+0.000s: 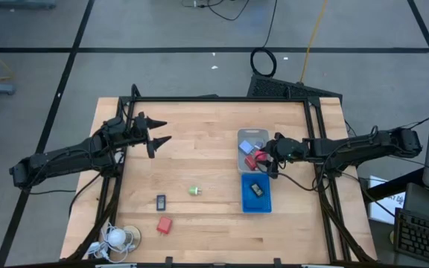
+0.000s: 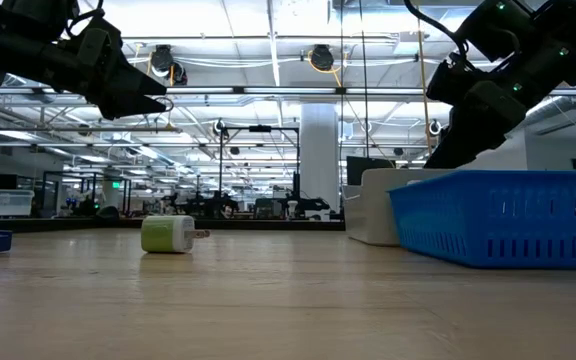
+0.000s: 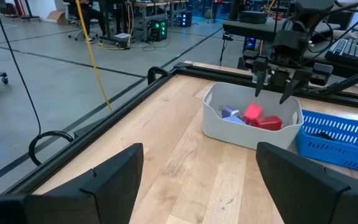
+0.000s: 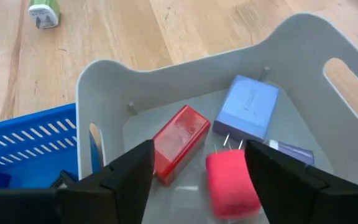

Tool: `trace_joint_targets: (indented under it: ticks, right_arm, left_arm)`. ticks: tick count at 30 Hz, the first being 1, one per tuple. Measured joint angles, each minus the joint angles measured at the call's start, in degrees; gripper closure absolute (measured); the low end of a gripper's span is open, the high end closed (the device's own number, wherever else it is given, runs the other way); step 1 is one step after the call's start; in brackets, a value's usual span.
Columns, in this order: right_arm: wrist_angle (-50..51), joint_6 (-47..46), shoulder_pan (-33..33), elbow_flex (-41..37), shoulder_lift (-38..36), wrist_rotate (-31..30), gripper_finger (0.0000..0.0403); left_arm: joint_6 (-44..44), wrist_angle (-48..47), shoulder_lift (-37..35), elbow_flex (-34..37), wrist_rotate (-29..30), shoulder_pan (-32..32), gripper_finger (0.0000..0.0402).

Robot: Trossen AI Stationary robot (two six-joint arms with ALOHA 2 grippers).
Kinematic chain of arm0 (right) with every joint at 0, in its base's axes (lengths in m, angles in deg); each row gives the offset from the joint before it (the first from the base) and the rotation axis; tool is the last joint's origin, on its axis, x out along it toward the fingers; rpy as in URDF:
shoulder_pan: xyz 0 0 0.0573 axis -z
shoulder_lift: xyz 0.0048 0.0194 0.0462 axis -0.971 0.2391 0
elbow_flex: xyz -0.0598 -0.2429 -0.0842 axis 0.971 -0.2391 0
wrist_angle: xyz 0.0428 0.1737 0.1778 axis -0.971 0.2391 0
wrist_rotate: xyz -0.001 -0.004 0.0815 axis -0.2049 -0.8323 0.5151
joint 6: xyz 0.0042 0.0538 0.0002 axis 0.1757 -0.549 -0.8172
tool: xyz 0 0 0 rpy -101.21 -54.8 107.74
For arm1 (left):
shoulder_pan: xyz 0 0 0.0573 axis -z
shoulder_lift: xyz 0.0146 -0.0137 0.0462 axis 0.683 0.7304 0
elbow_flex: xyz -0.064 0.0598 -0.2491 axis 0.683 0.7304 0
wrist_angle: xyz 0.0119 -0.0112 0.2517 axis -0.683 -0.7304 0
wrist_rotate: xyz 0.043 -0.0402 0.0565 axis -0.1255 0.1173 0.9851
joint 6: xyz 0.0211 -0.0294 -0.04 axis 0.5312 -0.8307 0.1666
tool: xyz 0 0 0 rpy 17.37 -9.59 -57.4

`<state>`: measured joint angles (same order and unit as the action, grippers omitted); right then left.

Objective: Pick & Place Office items
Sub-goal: Put the blue digital clock into the blue bin

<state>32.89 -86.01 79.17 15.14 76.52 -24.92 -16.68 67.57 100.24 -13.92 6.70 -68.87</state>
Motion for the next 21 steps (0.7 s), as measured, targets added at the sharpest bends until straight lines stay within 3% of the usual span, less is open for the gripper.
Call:
trace_joint_targets:
  ticks: [8, 21]
  right_arm:
    - [-1.4, 0.2, 0.0, 0.0, 0.0, 0.0, 0.015]
    - [-11.9, 4.1, -0.1, 0.0, 0.0, 0.1, 0.0155]
  left_arm:
    - [0.0, 0.0, 0.0, 0.0, 0.0, 0.0, 0.009]
    - [0.0, 0.0, 0.0, 0.0, 0.0, 0.0, 0.0078]
